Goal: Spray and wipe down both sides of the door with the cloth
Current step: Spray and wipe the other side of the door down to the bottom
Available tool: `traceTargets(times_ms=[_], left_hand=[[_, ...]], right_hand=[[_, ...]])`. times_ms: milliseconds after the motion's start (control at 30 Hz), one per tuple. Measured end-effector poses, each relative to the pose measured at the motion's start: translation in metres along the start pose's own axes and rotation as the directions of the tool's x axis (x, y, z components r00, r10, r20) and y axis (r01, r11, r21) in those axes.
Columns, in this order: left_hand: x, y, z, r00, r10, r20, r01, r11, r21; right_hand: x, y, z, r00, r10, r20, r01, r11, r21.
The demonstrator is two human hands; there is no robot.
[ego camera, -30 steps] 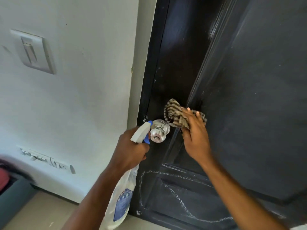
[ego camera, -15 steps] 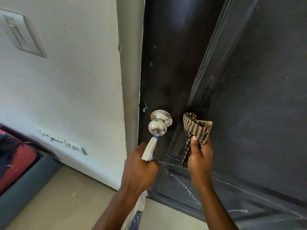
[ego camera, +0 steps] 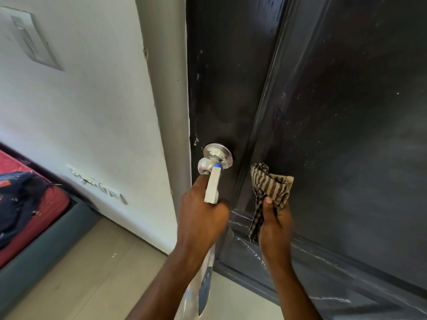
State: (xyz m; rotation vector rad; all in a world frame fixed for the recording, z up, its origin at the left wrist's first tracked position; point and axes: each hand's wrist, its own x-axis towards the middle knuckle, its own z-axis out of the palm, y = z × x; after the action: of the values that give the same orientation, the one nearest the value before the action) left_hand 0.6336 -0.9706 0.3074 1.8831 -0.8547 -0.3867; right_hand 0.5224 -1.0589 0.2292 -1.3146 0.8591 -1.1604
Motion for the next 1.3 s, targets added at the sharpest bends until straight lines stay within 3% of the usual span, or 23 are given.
traceTargets(times_ms=[233, 433, 533, 633, 667, 733, 800, 1000, 1067, 1167, 1233, 1300], left_hand=[[0.01, -0.018, -0.009, 0.988, -0.145, -0.06, 0.142, 0.989, -0.043], [0.006, -0.02, -0.008, 0.985, -0.163, -0.059, 0.158, 0.984, -0.076], [0.002, -0.022, -0.011, 0.988, -0.148, -0.054, 0.144, 0.987, -0.074], [-0.001, -0.032, -0.018, 0.987, -0.153, -0.057, 0.148, 0.985, -0.086], [-0.001, -0.035, -0.02, 0.986, -0.158, -0.054, 0.153, 0.984, -0.09], [-0.002, -0.041, -0.023, 0.984, -0.173, -0.044, 0.167, 0.98, -0.108], [-0.001, -0.045, -0.026, 0.984, -0.176, -0.033, 0.17, 0.977, -0.128], [0.009, -0.063, -0.037, 0.98, -0.192, -0.048, 0.178, 0.962, -0.208], [0.013, -0.071, -0.04, 0.984, -0.176, -0.038, 0.164, 0.965, -0.205], [0.018, -0.082, -0.043, 0.987, -0.158, -0.009, 0.154, 0.969, -0.192], [0.021, -0.087, -0.046, 0.987, -0.16, 0.015, 0.16, 0.97, -0.185], [0.024, -0.093, -0.048, 0.985, -0.165, 0.045, 0.171, 0.968, -0.182]], right_hand=[[0.003, 0.002, -0.006, 0.999, 0.046, 0.01, -0.046, 0.998, 0.031], [0.001, -0.001, 0.001, 1.0, 0.02, 0.015, -0.02, 1.0, 0.015], [0.003, -0.01, 0.006, 0.996, -0.069, 0.051, 0.069, 0.998, -0.008], [0.012, -0.021, 0.012, 0.948, -0.267, 0.176, 0.292, 0.947, -0.136], [0.019, -0.023, 0.015, 0.899, -0.35, 0.263, 0.405, 0.892, -0.201], [0.038, -0.024, 0.027, 0.73, -0.471, 0.495, 0.655, 0.69, -0.308], [0.054, -0.024, 0.043, 0.577, -0.447, 0.683, 0.8, 0.478, -0.363], [0.065, -0.042, 0.079, 0.434, -0.259, 0.863, 0.901, 0.136, -0.413], [0.07, -0.055, 0.094, 0.358, -0.114, 0.927, 0.929, -0.06, -0.366], [0.072, -0.074, 0.122, 0.254, 0.255, 0.933, 0.917, -0.371, -0.148], [0.074, -0.084, 0.135, 0.217, 0.421, 0.881, 0.908, -0.419, -0.023], [0.077, -0.087, 0.142, 0.21, 0.482, 0.851, 0.913, -0.407, 0.005]])
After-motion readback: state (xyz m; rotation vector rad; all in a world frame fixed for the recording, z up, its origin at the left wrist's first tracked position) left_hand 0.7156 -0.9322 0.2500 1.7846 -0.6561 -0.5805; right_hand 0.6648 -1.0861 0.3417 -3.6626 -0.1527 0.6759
